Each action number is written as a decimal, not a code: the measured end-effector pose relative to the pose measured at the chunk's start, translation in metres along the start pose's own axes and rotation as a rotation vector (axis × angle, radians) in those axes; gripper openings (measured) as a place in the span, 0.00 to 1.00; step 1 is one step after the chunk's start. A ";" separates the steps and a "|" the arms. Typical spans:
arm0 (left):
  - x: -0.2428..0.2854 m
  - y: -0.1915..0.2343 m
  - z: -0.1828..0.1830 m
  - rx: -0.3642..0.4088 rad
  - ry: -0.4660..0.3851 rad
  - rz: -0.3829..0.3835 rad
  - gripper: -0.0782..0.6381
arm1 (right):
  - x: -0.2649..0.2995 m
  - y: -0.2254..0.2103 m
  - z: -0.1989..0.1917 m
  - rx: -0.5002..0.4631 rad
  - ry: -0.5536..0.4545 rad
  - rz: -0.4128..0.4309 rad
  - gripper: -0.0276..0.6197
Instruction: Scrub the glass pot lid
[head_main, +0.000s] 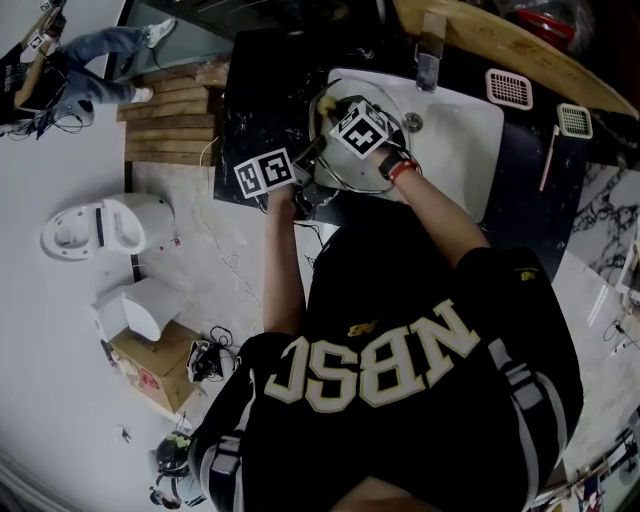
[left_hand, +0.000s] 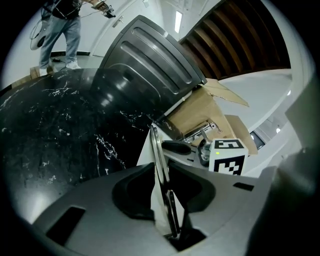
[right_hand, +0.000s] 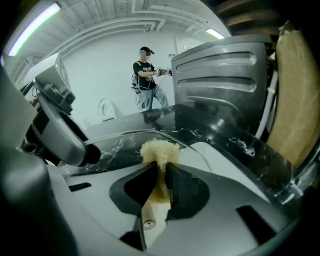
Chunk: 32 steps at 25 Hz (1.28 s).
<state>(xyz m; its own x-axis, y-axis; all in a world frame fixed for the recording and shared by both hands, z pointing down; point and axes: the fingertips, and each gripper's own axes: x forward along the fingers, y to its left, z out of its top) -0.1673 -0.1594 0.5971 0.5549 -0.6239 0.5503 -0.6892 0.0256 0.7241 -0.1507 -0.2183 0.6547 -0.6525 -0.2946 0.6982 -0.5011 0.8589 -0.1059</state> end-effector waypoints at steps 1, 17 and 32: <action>0.000 0.000 0.000 -0.005 -0.002 -0.002 0.25 | 0.003 -0.007 -0.001 -0.005 0.005 -0.019 0.14; 0.004 0.001 -0.009 -0.025 0.021 -0.010 0.25 | 0.020 -0.095 -0.094 0.078 0.212 -0.162 0.14; 0.004 0.002 -0.009 -0.029 0.010 -0.019 0.25 | -0.020 -0.079 -0.192 0.065 0.399 -0.089 0.14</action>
<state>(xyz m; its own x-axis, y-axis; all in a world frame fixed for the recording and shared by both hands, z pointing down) -0.1628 -0.1549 0.6043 0.5724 -0.6165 0.5406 -0.6652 0.0364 0.7458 0.0114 -0.1999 0.7849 -0.3397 -0.1699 0.9251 -0.5888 0.8054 -0.0683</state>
